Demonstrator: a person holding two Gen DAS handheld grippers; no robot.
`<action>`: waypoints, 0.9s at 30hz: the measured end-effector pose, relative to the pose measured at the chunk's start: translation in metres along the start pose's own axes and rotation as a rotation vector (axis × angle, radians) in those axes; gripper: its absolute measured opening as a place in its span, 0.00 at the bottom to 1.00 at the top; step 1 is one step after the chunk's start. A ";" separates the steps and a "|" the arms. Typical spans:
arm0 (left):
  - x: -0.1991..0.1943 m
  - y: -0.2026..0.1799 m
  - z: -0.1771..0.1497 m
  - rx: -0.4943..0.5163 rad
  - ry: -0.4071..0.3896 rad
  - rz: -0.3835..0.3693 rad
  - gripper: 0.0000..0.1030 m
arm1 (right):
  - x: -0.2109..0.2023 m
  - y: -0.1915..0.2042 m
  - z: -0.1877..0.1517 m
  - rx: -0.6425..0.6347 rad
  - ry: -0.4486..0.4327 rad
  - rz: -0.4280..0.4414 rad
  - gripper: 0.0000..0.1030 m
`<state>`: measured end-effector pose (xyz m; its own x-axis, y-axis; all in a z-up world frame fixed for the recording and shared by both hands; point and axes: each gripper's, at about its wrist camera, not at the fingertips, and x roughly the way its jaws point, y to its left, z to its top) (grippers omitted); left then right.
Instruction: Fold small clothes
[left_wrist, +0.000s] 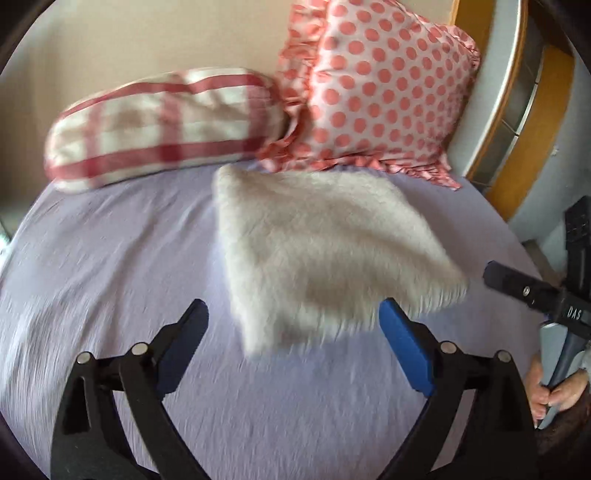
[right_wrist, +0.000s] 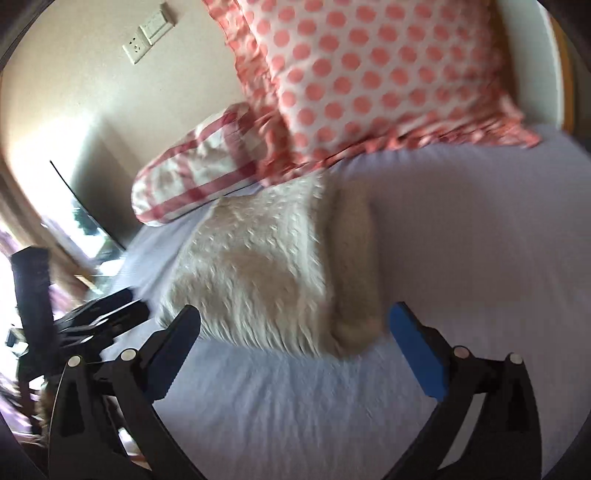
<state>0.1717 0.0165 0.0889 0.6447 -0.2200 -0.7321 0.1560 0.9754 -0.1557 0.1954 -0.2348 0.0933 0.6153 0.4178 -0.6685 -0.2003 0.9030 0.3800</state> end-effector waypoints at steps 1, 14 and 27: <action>-0.002 0.000 -0.008 -0.008 0.009 0.005 0.91 | -0.002 0.002 -0.008 0.000 0.003 -0.016 0.99; 0.035 -0.007 -0.056 -0.017 0.105 0.107 0.91 | 0.042 0.030 -0.057 -0.121 0.156 -0.262 0.99; 0.043 -0.016 -0.059 0.022 0.103 0.186 0.98 | 0.053 0.033 -0.062 -0.169 0.182 -0.348 0.99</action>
<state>0.1526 -0.0076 0.0206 0.5839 -0.0325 -0.8112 0.0586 0.9983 0.0022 0.1736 -0.1767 0.0309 0.5266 0.0821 -0.8461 -0.1361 0.9906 0.0114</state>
